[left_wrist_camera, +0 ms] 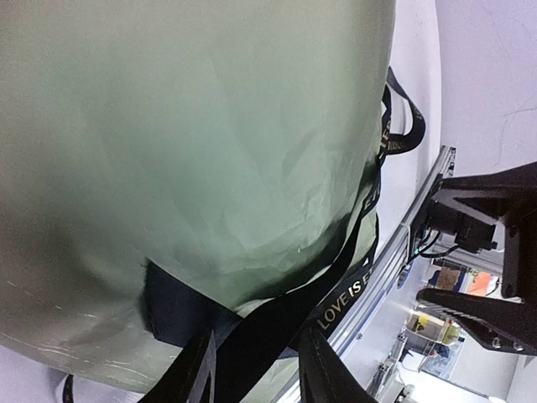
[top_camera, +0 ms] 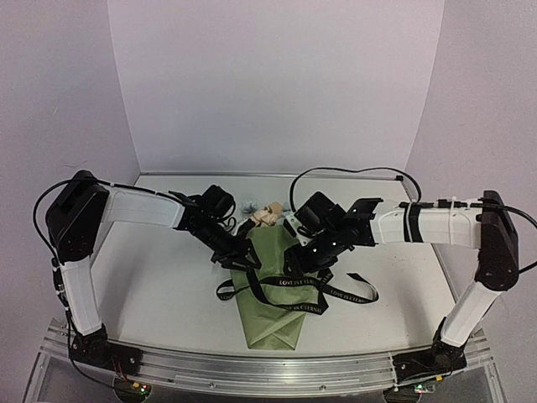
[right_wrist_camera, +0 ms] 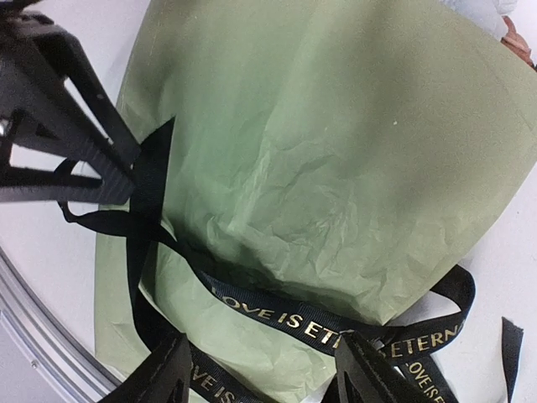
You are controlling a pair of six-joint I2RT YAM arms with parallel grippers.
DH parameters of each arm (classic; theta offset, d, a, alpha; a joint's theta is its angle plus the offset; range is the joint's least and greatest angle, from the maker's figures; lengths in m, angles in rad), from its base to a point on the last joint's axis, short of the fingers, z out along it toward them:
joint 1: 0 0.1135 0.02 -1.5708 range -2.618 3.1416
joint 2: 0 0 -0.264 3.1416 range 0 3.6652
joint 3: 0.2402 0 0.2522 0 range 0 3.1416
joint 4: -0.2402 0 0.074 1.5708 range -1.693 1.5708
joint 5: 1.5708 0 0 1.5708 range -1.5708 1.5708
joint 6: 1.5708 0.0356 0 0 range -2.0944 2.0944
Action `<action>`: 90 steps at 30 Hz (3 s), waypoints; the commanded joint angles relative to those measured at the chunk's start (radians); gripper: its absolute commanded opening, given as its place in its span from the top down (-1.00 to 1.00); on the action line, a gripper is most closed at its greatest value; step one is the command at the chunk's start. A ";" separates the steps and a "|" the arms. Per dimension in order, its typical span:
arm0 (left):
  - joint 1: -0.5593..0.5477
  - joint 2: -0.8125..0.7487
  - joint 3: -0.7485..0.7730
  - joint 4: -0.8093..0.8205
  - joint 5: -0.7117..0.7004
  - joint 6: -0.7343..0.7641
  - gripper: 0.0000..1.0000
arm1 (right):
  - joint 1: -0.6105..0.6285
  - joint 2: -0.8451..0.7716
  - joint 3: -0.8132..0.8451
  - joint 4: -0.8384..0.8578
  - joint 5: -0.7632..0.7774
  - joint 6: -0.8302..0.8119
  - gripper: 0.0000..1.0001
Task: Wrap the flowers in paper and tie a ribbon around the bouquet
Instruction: Adjust the ribbon on the folded bouquet.
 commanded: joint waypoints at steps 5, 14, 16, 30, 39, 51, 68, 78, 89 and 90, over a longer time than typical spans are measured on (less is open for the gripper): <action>-0.053 -0.127 -0.013 -0.132 -0.349 -0.083 0.05 | 0.004 -0.024 0.013 -0.022 0.047 -0.028 -0.23; -0.108 -0.059 0.081 -0.223 -0.600 -0.168 -0.24 | 0.004 -0.126 -0.073 -0.021 0.107 -0.036 -0.27; -0.130 -0.022 0.123 -0.257 -0.637 -0.184 -0.34 | 0.005 -0.158 -0.095 -0.020 0.112 -0.038 -0.28; -0.213 0.070 0.196 -0.313 -0.743 -0.283 -0.48 | 0.004 -0.277 -0.244 0.065 0.112 -0.033 -0.33; -0.215 0.036 0.147 -0.312 -0.774 -0.323 -0.06 | 0.003 -0.297 -0.291 0.096 0.117 -0.025 -0.33; -0.210 0.002 0.134 -0.303 -0.815 -0.300 0.63 | 0.002 -0.279 -0.275 0.094 0.140 -0.017 -0.34; -0.135 -0.166 0.056 -0.273 -0.873 -0.270 1.00 | -0.073 -0.226 -0.244 -0.010 0.179 0.120 -0.35; -0.025 -0.310 -0.068 -0.234 -0.909 -0.264 1.00 | -0.135 -0.167 -0.239 -0.033 0.178 0.246 -0.36; 0.082 -0.441 -0.165 -0.222 -0.967 -0.235 1.00 | -0.156 -0.381 -0.392 -0.272 0.444 0.351 -0.45; 0.097 -0.459 -0.179 -0.221 -0.972 -0.234 1.00 | -0.158 -0.406 -0.414 -0.285 0.457 0.365 -0.49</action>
